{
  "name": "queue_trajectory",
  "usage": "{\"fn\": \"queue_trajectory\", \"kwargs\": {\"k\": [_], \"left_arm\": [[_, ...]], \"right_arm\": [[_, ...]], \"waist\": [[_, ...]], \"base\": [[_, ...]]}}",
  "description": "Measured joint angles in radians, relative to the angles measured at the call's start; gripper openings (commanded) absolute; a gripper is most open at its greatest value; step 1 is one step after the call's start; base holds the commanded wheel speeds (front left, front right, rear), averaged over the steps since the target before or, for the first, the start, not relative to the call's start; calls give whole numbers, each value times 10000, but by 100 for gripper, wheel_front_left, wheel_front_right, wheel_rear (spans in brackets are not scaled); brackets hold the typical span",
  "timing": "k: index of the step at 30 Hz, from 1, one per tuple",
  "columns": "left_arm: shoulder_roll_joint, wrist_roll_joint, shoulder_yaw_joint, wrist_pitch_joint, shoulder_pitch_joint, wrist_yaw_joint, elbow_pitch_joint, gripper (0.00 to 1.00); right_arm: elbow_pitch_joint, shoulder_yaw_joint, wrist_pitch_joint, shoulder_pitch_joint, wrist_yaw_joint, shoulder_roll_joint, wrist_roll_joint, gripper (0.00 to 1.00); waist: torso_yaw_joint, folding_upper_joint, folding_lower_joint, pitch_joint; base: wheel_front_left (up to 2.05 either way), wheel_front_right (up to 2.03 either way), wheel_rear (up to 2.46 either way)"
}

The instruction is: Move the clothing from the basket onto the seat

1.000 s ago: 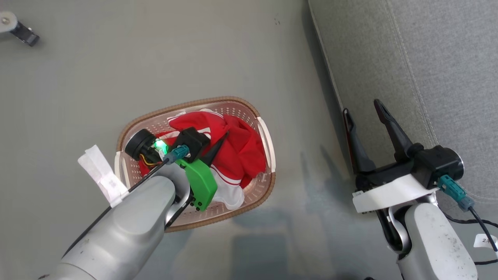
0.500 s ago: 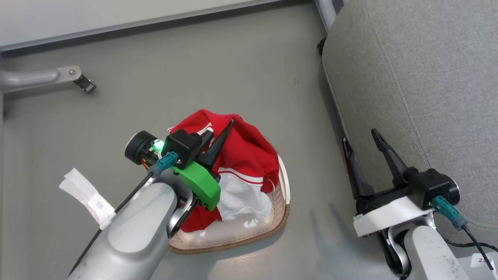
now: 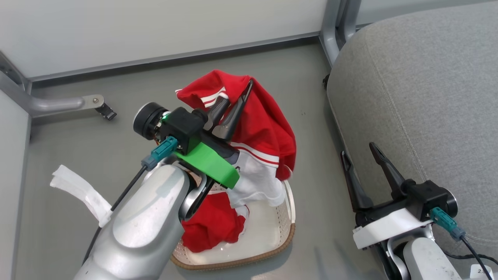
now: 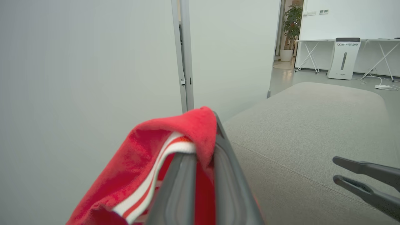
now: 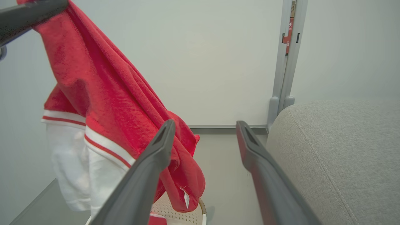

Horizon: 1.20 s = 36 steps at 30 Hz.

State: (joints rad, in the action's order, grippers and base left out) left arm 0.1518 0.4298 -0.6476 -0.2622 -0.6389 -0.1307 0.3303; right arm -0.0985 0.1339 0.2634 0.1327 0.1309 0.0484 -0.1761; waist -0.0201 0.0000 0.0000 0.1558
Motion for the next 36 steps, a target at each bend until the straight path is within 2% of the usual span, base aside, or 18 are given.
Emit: {"fn": "queue_trajectory", "kwargs": {"k": [20,29,36], "left_arm": [[-73,17,-190,0,-423,0,-382,0],[-117,-29,-196,0,-422,0,-336,0],[-299,-128,-288,0,-463,0,-410,0]], "right_arm": [[259,380,0,-377,0,2,-150,100],[667,1787,0,402,0,0,-90,100],[290,2548,2,1305,0,-2,44,100]], "waist": [[17,0,0,-866],[53,0,0,-837],[218,0,0,-690]], "base": [[0,0,0],[0,0,0],[0,0,0]]}}
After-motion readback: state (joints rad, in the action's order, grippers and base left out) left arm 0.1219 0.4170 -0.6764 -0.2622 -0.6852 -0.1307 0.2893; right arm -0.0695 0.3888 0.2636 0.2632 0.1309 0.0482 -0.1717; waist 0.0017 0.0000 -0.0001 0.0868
